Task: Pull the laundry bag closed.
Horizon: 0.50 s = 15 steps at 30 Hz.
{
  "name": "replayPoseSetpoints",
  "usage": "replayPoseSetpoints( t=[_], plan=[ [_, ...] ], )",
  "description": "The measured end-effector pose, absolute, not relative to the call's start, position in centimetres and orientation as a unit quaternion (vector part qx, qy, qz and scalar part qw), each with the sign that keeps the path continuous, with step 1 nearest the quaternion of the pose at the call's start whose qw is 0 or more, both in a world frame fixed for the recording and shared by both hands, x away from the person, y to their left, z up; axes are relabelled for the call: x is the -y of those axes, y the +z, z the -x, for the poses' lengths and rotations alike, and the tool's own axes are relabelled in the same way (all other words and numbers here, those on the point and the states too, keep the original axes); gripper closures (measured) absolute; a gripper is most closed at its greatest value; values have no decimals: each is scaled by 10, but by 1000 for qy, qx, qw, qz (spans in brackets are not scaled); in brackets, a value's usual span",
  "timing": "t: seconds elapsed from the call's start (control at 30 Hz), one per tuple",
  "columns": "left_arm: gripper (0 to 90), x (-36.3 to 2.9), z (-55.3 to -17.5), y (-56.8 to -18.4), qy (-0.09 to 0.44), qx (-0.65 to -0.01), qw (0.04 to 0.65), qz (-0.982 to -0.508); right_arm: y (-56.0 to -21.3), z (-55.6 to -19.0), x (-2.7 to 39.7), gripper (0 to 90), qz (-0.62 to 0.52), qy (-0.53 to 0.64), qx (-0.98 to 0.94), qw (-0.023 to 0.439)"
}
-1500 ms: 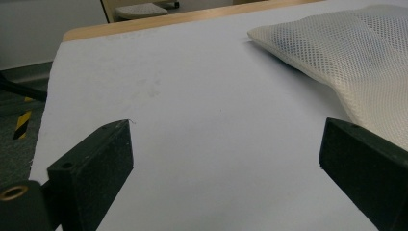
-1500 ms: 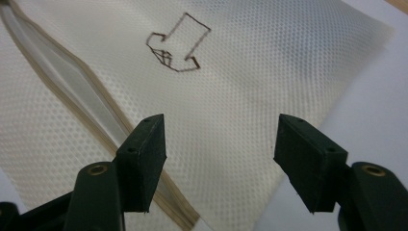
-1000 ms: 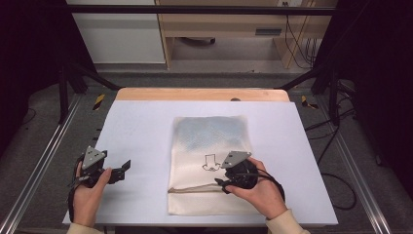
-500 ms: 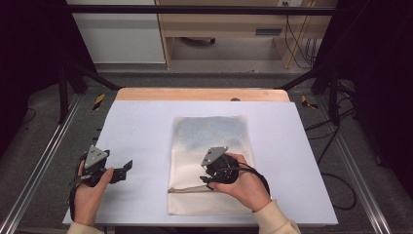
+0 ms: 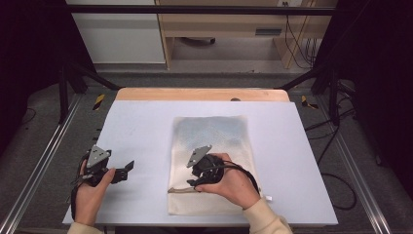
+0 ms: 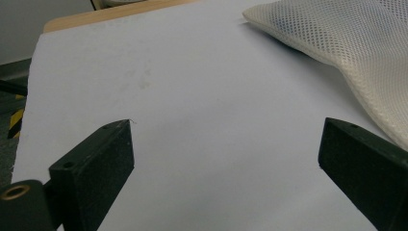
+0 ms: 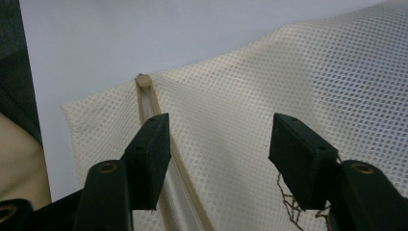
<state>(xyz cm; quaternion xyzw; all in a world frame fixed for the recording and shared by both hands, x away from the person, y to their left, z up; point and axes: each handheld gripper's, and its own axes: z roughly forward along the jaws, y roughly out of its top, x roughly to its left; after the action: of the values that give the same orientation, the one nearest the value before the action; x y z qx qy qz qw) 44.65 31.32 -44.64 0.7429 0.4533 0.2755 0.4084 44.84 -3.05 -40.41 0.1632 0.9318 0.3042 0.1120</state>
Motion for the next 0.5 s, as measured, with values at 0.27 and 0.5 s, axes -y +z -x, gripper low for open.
replayPoseSetpoints(
  t=[0.27,0.5],
  plan=[
    [52,-314,-450,-444,277,-448,409,-745,-414,-443,16,539,-139,306,-936,102],
    [52,-313,-452,-445,279,-444,394,-755,-420,-437,5,615,-117,314,-938,88]
  ],
)
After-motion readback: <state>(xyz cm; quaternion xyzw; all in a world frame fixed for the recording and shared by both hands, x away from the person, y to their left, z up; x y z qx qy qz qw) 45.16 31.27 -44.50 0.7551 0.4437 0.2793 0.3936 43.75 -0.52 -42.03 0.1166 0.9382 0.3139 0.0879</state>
